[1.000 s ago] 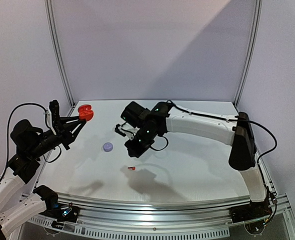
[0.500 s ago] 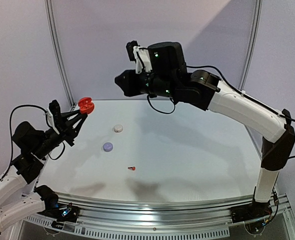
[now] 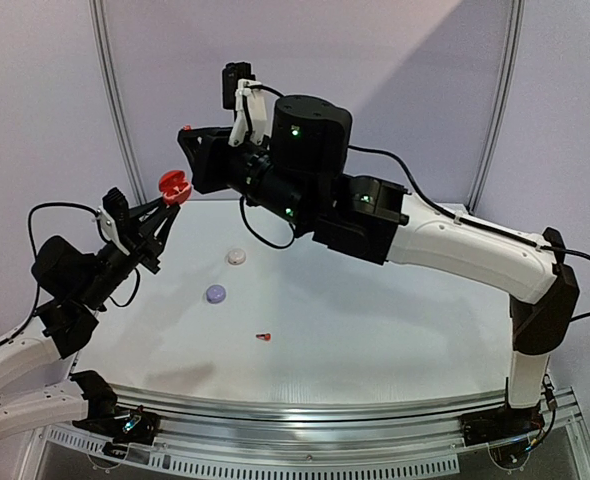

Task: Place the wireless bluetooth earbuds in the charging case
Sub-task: Insert the right earbud into the right side groove of the charging case.

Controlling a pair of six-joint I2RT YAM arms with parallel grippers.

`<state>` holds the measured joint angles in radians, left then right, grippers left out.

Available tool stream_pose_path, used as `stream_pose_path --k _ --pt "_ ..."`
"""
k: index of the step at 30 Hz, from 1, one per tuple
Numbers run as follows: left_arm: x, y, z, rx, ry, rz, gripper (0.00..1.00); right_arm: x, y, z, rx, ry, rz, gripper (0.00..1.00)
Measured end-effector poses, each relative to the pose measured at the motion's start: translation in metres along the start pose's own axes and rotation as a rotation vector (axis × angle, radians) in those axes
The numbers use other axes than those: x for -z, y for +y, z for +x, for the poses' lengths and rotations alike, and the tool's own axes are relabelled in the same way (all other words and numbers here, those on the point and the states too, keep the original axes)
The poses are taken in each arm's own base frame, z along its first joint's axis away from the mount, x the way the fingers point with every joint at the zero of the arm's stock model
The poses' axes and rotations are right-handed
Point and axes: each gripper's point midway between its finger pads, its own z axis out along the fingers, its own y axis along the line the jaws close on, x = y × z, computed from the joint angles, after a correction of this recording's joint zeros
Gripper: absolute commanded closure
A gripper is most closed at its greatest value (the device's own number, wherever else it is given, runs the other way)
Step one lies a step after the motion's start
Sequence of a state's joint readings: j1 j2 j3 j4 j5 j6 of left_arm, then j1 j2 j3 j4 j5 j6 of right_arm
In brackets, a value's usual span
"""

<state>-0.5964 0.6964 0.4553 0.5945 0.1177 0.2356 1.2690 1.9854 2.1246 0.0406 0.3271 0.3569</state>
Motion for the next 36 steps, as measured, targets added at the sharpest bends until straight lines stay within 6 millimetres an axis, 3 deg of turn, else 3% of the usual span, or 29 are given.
stream_pose_path --k 10,15,23,36 --pt "-0.005 0.012 -0.019 -0.005 -0.048 -0.050 1.00 -0.015 -0.002 0.026 0.002 0.001 -0.008 1.00" --pt "-0.006 0.013 -0.018 -0.004 -0.044 -0.055 1.00 -0.018 -0.001 0.031 -0.008 0.006 -0.019 1.00" --pt "-0.008 0.013 -0.017 -0.016 -0.042 -0.059 1.00 -0.027 -0.005 0.058 -0.020 0.047 -0.020 1.00" --pt "-0.008 0.014 -0.019 -0.068 -0.052 -0.066 1.00 -0.027 -0.008 0.061 -0.005 0.059 -0.004 1.00"
